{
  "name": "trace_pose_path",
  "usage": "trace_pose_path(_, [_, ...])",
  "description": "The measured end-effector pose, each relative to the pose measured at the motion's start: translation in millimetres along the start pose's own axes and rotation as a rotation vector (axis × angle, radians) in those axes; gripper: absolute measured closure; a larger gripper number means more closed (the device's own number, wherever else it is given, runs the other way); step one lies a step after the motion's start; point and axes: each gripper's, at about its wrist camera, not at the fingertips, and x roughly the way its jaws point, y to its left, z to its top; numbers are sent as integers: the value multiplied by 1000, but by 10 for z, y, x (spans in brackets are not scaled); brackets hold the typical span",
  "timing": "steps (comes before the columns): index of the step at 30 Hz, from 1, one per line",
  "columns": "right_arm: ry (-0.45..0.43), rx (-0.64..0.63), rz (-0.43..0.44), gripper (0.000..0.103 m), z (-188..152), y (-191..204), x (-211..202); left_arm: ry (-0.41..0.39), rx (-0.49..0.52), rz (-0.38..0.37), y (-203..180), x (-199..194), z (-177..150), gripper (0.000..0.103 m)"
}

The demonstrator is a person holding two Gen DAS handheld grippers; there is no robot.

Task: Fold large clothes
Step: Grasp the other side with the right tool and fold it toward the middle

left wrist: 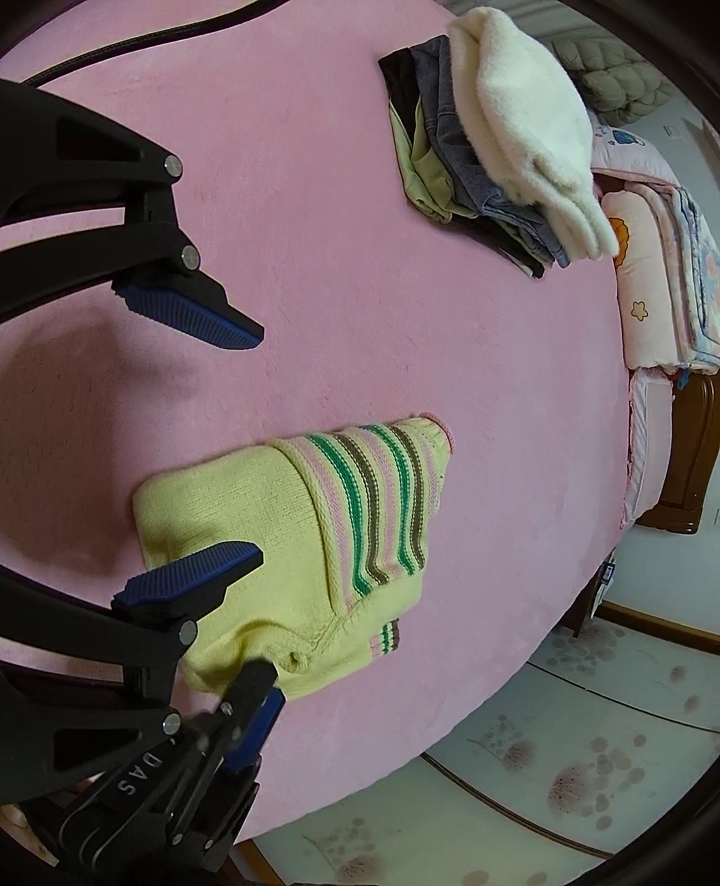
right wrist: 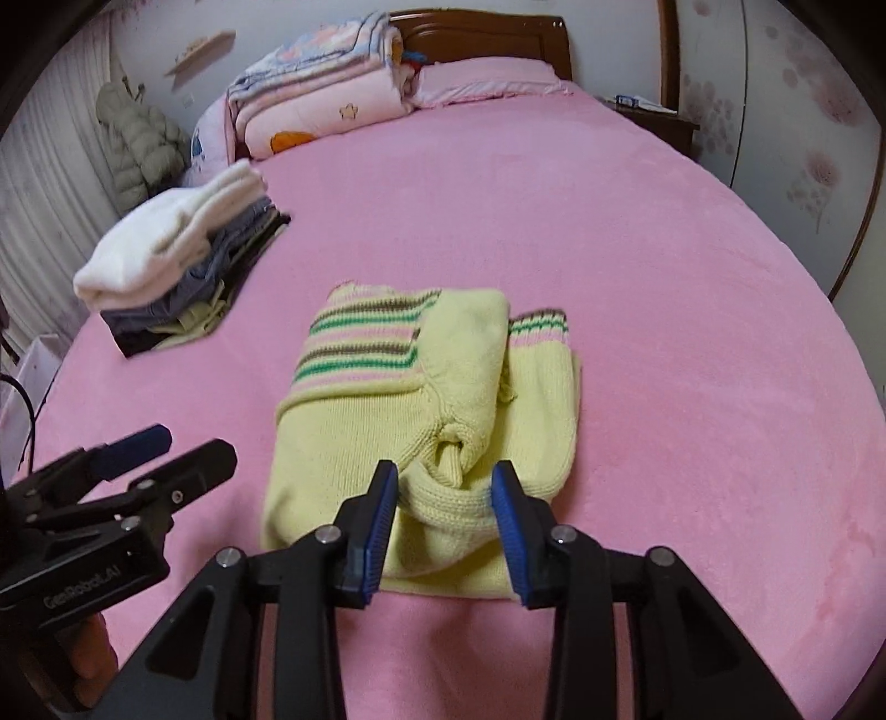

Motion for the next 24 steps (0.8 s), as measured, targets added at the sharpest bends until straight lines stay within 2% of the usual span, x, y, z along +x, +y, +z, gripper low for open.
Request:
trace_pose_path(3, [-38, 35, 30, 89, -36, -60, -106, -2, 7, 4, -11, 15, -8, 32])
trace_pose_path(6, [-87, 148, 83, 89, -121, -271, -238, -1, 9, 3, -41, 22, -30, 32])
trace_pose_path(8, [-81, 213, 99, 89, -204, -395, -215, 8, 11, 0, -49, 53, -48, 32])
trace_pose_path(11, [-19, 263, 89, 89, -414, -524, -38, 27, 22, 4, -58, 139, -93, 32])
trace_pose_path(15, [9, 261, 69, 89, -605, -553, 98, 70, 43, 20, -80, 313, -180, 32])
trace_pose_path(20, [11, 231, 66, 85, -566, -508, 15, 81, 36, 17, -66, 390, -215, 32])
trace_pose_path(24, [-8, 188, 38, 71, -431, -444, -139, 73, 35, -11, -41, 323, -148, 32])
